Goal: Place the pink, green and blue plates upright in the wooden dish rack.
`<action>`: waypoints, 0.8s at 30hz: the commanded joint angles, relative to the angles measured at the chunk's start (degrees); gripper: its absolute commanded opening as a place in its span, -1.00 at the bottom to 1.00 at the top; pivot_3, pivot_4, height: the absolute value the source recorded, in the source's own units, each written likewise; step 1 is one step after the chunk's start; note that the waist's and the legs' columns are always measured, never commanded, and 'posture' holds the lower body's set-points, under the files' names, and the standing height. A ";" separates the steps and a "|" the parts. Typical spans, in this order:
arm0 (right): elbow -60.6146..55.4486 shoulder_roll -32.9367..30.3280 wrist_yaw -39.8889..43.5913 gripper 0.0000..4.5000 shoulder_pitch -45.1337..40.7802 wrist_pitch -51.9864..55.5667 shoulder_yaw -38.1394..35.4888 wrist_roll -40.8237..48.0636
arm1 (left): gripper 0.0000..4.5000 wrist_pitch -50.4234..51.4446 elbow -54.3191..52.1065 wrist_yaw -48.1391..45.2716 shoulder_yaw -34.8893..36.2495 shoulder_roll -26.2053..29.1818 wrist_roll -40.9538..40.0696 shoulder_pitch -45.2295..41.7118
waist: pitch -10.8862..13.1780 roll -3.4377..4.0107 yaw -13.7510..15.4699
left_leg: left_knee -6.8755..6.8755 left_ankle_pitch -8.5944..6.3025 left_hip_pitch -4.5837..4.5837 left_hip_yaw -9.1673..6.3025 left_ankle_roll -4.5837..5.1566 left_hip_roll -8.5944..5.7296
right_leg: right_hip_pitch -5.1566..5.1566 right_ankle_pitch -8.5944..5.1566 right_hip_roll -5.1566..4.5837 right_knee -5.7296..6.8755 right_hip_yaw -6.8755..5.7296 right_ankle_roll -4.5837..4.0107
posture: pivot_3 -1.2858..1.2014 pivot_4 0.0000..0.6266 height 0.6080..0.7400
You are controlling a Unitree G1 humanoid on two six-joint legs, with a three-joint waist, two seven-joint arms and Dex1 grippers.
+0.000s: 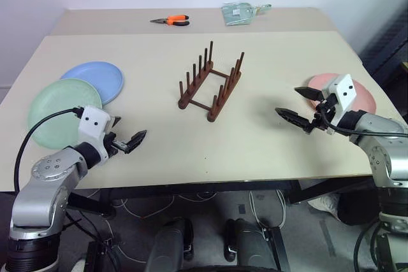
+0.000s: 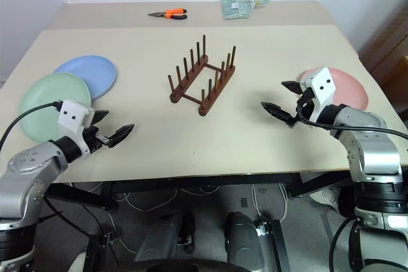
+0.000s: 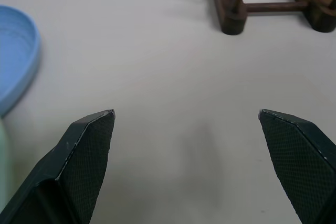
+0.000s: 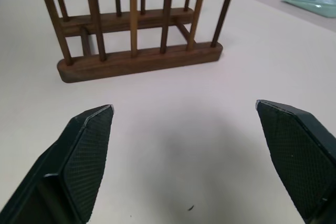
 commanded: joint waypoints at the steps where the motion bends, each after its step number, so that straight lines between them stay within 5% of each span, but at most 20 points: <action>1: -1.36 0.69 -1.01 0.99 -1.30 -1.52 0.60 -1.19 | 1.00 -0.64 -1.88 0.87 -0.92 -0.20 -0.03 -0.31 | 0.00 0.00 -0.03 | 0.00 0.00 0.01 0.00 0.00 0.00 | 0.00 0.00 0.01 0.01 0.00 0.00 | 0.03 -0.52 1.00; 5: -0.53 1.19 -1.24 0.99 -2.60 -2.30 1.81 -2.35 | 1.00 -0.36 -3.79 1.48 -2.99 -1.14 -0.42 0.30 | 0.00 0.00 -0.05 | 0.00 0.03 0.00 0.00 0.04 0.00 | 0.00 0.00 0.03 0.01 0.00 0.00 | 0.03 -0.52 1.00; 11: -5.58 0.04 3.68 0.99 0.09 2.80 5.54 -0.27 | 1.00 0.28 -4.49 4.70 -17.11 -7.92 2.20 -4.24 | 0.00 -0.01 0.88 | 0.02 0.03 0.00 0.01 0.08 -0.01 | 0.04 0.00 0.03 -0.02 -0.01 0.01 | 0.03 -0.52 1.00; 15: -9.00 2.15 0.77 0.99 2.39 2.20 6.90 -2.16 | 1.00 -1.28 4.52 10.69 -27.66 -15.61 10.07 -11.74 | 0.00 -0.01 1.47 | 0.06 0.02 -0.01 0.01 0.15 -0.04 | 0.07 0.01 0.07 -0.03 -0.02 0.03 | 0.03 -0.52 1.00; 24: -18.49 4.30 -4.96 0.99 7.06 5.23 8.30 -2.92 | 1.00 -5.02 29.11 19.80 -28.90 -31.80 15.36 -25.03 | 0.00 -0.05 1.41 | 0.10 0.02 0.00 0.01 0.20 -0.02 | 0.08 0.01 0.11 -0.01 -0.02 0.04 | 0.03 -0.52 1.00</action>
